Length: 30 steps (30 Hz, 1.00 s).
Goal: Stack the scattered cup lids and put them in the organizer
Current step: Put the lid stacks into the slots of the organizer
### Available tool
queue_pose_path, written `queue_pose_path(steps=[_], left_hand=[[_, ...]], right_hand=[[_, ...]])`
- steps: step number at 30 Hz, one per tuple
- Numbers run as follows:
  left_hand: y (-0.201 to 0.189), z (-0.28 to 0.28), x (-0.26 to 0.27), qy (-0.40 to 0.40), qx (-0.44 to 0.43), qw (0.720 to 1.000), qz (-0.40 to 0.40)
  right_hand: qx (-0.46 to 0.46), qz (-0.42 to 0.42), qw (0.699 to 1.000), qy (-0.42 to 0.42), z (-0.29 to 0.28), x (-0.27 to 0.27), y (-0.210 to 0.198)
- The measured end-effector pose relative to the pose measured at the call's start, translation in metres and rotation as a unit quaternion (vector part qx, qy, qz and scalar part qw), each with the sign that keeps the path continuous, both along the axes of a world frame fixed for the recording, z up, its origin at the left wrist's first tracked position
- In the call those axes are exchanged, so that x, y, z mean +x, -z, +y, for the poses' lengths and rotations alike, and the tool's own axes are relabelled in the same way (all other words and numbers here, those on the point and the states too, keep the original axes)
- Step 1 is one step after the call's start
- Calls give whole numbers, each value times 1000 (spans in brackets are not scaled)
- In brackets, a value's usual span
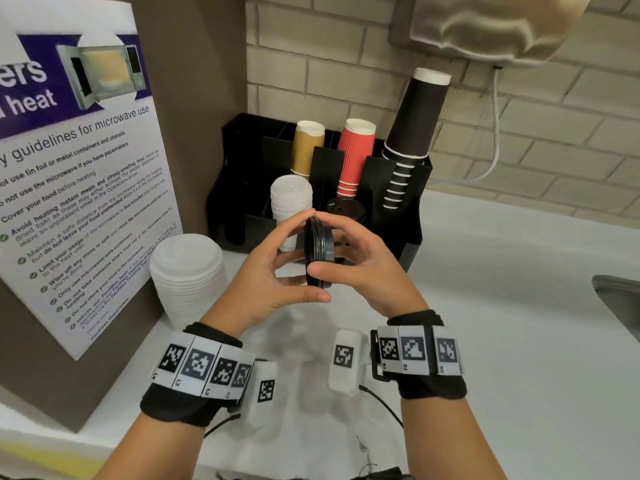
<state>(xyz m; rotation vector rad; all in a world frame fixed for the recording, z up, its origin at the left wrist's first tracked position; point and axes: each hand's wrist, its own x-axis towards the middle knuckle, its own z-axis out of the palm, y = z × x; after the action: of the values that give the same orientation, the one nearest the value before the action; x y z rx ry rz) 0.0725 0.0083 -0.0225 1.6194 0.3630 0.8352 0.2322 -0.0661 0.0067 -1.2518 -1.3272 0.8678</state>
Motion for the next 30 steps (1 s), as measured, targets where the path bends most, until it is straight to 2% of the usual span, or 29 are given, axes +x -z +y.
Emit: queue_pose_path(steps=[5, 7, 10, 13, 20, 26, 28, 30], left_hand=[[3, 7, -4, -23, 14, 999, 22], [3, 11, -8, -58, 13, 998, 21], [1, 15, -17, -127, 27, 991, 23], [1, 19, -25, -164, 38, 985, 30], [2, 24, -36, -195, 60, 978, 45], [3, 27, -38, -207, 59, 975, 59], [2, 27, -36, -204, 57, 975, 62], [1, 26, -35, -203, 56, 976, 64]], right_hand=[[3, -37, 999, -10, 18, 10, -5], [18, -53, 997, 47, 36, 28, -13], [21, -100, 978, 184, 70, 69, -24], [-16, -185, 955, 232, 104, 104, -24], [-111, -401, 897, 153, 142, 114, -7], [-146, -488, 854, 108, 143, 100, -1], [-154, -538, 823, 99, 141, 94, 2], [-156, -601, 778, 91, 137, 88, 5]])
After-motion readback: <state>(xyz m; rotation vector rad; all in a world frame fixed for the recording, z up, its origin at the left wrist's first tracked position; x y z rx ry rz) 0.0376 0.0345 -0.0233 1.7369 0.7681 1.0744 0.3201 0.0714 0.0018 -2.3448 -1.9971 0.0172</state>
